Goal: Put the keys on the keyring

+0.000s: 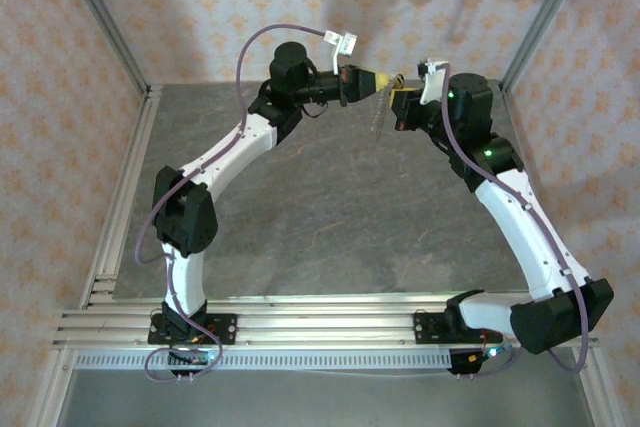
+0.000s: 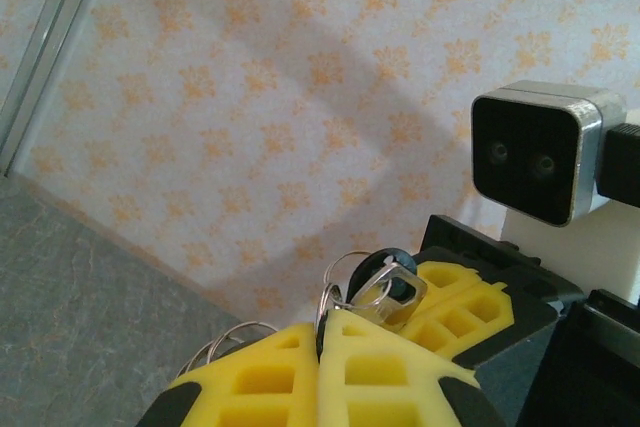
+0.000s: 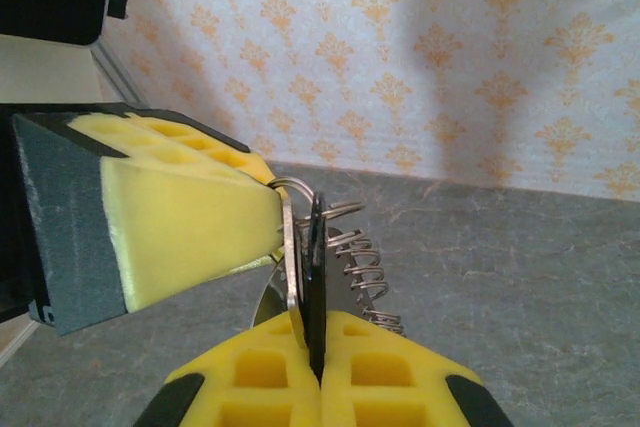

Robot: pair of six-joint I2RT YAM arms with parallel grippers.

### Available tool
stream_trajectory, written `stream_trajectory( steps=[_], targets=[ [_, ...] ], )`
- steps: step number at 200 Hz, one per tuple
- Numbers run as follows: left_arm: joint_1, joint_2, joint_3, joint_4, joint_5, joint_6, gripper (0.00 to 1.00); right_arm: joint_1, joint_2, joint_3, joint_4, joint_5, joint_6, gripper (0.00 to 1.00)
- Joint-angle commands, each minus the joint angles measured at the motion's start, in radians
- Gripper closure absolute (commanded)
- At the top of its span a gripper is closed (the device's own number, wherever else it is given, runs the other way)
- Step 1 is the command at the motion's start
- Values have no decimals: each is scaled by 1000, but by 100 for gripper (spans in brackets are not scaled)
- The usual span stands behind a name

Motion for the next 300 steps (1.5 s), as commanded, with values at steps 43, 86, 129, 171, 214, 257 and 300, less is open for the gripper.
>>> stream_trajectory(
  steps=[43,86,129,171,214,257,300],
  targets=[
    [3,-76,27,4,15,34,100,2,43,45,-9,-36,-3,100],
    [2,-79,21,5,13,36,100,-44,0,-2,0,-8,8,100],
    [3,-76,18,16,11,27,100,-79,-26,-27,16,-32,37,100],
    [2,-75,18,20,13,21,100,-66,1,13,17,-77,47,100],
    [0,-71,24,17,15,22,100,-11,46,80,-12,-79,23,100],
    [-3,-71,27,14,12,24,100,-1,61,87,-20,-70,17,100],
    [4,-75,25,-25,-32,27,100,-24,73,101,-43,-34,19,100]
  ],
)
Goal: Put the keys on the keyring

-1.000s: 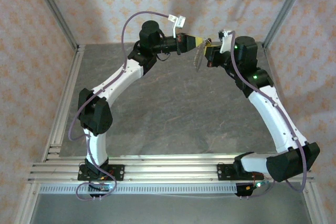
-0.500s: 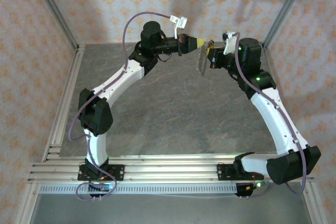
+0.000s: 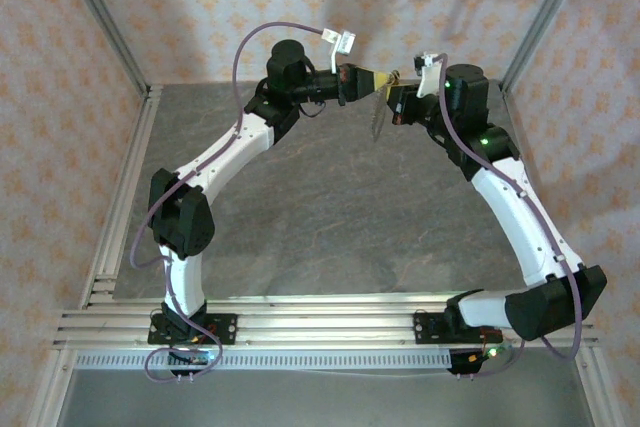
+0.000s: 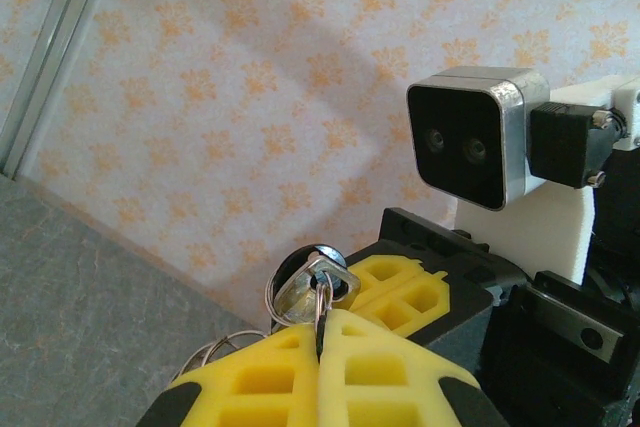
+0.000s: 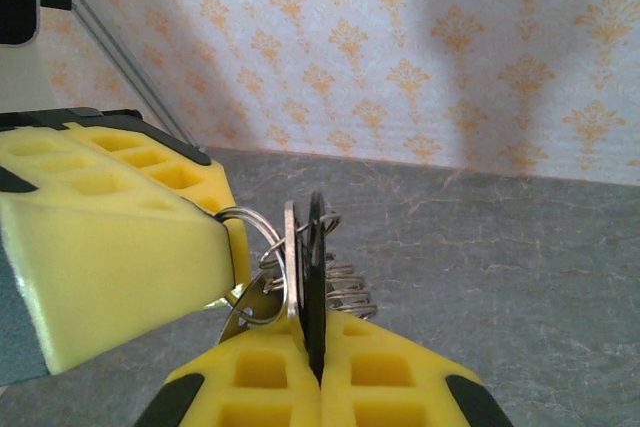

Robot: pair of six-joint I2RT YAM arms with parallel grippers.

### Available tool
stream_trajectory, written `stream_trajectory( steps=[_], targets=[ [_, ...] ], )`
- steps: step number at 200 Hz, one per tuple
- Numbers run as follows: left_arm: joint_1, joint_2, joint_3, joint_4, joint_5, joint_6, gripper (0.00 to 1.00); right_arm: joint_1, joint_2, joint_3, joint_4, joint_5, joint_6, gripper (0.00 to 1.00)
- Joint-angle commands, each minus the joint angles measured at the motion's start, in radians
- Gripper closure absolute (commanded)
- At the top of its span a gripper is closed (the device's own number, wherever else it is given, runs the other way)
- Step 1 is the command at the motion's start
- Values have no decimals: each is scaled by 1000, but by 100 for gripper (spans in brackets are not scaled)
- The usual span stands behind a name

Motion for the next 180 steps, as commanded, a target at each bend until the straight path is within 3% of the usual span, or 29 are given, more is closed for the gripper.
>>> stream_trajectory(
  steps=[1,44,80,121,160,180],
  targets=[
    [8,-54,25,12,-29,5,100,-12,9,43,-20,21,-9,100],
    [47,-112,-72,46,-127,-27,65,-19,94,89,-117,24,-23,100],
    [87,-177,-171,65,-193,-44,49,-19,182,83,-112,11,-11,100],
    [120,-225,-246,62,-240,-43,42,-2,361,137,-52,-51,33,100],
    [139,-247,-280,46,-250,-37,41,14,576,304,-89,-91,35,100],
    [142,-262,-291,27,-255,-24,41,22,601,268,-67,-109,49,100]
  ],
)
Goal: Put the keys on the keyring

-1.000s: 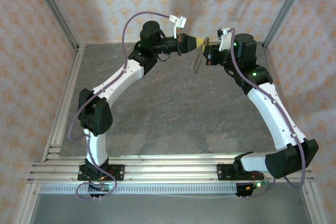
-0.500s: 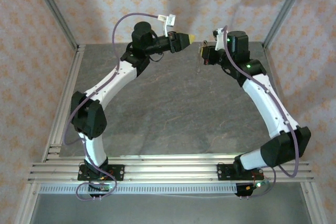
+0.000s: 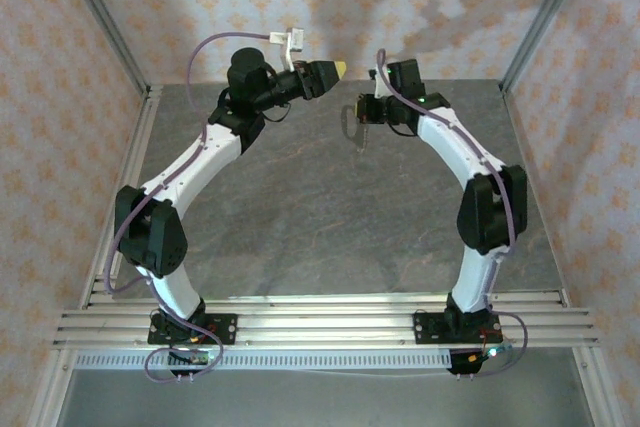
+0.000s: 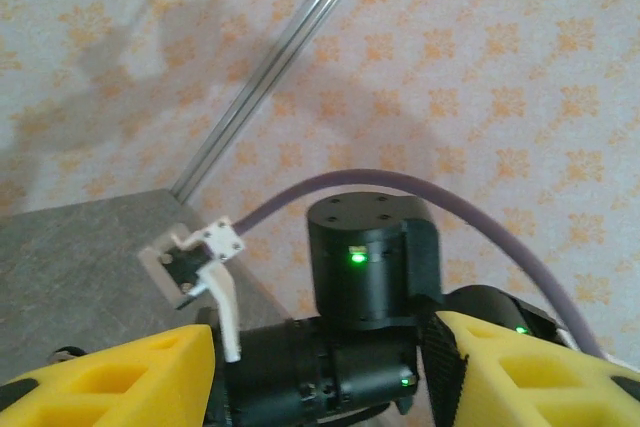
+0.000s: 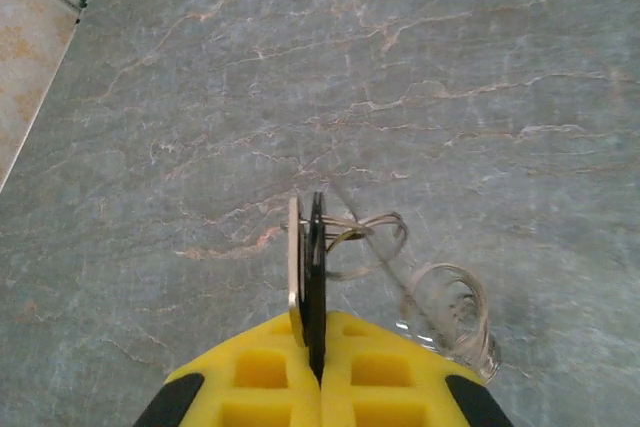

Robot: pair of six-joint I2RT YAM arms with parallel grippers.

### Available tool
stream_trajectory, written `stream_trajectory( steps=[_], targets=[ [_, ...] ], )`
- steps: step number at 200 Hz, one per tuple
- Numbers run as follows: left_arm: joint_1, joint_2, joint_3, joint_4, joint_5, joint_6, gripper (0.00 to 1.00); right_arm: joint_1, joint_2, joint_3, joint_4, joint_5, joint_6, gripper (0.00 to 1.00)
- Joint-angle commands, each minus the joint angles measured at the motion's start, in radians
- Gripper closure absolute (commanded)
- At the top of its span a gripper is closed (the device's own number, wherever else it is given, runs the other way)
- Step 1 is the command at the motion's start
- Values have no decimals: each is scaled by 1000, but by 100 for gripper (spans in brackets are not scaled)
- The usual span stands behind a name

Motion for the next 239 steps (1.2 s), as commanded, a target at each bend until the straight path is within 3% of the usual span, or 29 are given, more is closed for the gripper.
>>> stream_trajectory(
  steps=[1,87,162,230,239],
  targets=[
    [13,-55,-16,7,-22,14,41,14,8,3,35,-43,22,100],
    [13,-173,-161,-9,-89,3,41,170,-70,-370,233,-28,136,100],
    [13,-378,-327,-89,-167,38,40,309,35,-322,213,-35,155,100],
    [13,-460,-403,-121,-203,47,40,401,113,-313,201,-50,171,100],
    [13,-463,-406,-122,-204,45,40,414,109,-325,200,-54,171,87]
  ],
)
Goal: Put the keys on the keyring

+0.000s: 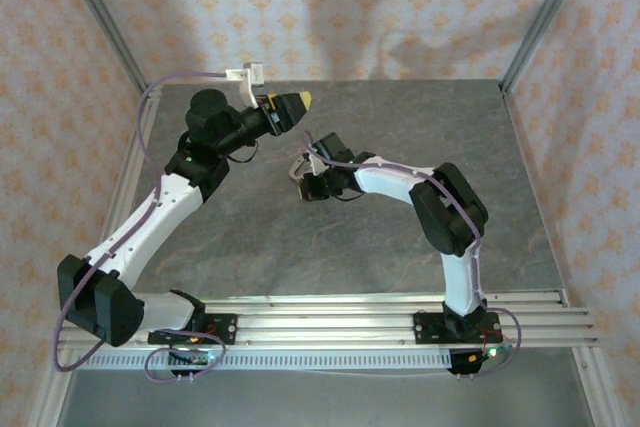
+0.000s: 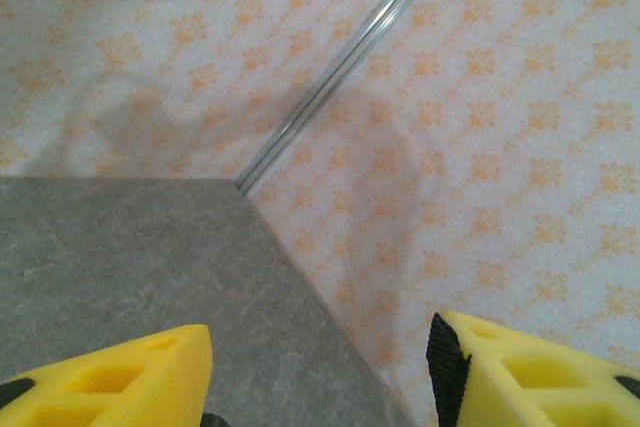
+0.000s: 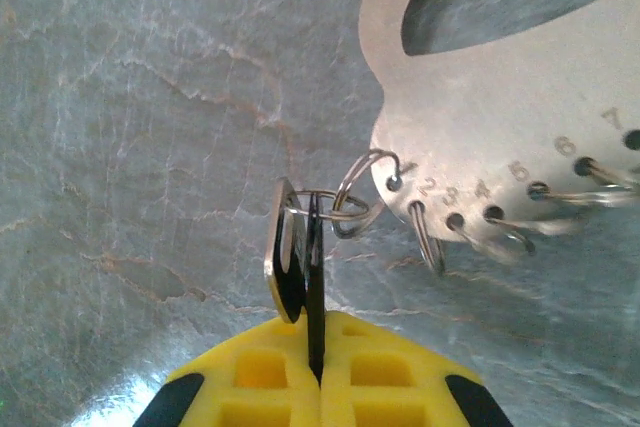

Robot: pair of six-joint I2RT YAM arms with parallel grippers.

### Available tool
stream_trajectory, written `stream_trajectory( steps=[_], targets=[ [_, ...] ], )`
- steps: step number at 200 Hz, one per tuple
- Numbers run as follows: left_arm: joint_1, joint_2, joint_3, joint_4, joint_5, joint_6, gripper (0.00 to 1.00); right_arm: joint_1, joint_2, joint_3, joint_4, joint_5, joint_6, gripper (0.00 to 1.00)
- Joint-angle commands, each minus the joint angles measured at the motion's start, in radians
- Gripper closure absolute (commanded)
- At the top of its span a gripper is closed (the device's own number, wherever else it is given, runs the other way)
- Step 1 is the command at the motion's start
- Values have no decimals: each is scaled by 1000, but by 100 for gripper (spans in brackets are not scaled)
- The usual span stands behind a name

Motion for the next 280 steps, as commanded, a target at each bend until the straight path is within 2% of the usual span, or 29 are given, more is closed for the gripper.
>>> stream_trajectory(
  steps=[1,23,32,40,63,71,81,111,116,120,122,134,149,164,183,202,229,245,270,280],
  targets=[
    [6,-30,-13,-14,-31,25,40,35,4,7,2,-15,10,86],
    [6,-38,-14,-23,-35,23,39,53,-82,-58,15,-56,24,63],
    [6,-46,-13,-33,-42,25,38,53,-155,-105,36,-65,35,42],
    [6,-58,-13,-50,-55,33,37,50,-225,-138,38,-56,33,33],
    [6,-102,-16,-112,-125,68,29,-1,-402,-215,5,-9,29,23],
    [6,-121,-20,-144,-176,78,28,-29,-457,-233,-11,16,32,21],
    [6,-147,-32,-182,-262,112,27,-66,-519,-252,-28,61,32,14],
    [8,-249,-150,-198,-619,208,16,-166,-652,-260,-110,279,22,10],
    [8,-267,-178,-187,-682,235,11,-183,-667,-257,-124,324,16,9],
    [9,-281,-202,-173,-731,259,2,-194,-678,-255,-135,360,11,9],
    [9,-287,-214,-166,-757,271,0,-202,-682,-255,-138,377,11,8],
    [12,-317,-278,-125,-906,333,0,-243,-708,-263,-146,485,11,7],
    [39,-328,-345,-94,-974,434,0,-295,-738,-309,-96,681,17,5],
    [88,-327,-411,-79,-983,459,0,-346,-774,-401,35,855,2,3],
    [161,-306,-512,-19,-974,464,0,-401,-810,-526,228,971,-66,0],
    [210,-281,-618,57,-1010,476,0,-473,-816,-603,301,1078,-95,0],
    [263,-218,-741,190,-987,486,0,-571,-796,-697,356,1111,-110,0],
    [278,-155,-803,317,-965,501,0,-586,-773,-783,498,1094,-151,0],
    [307,-43,-833,458,-913,520,0,-588,-749,-944,827,1021,-182,0],
    [324,-26,-814,443,-883,528,0,-590,-720,-972,903,971,-189,0]
  ],
)
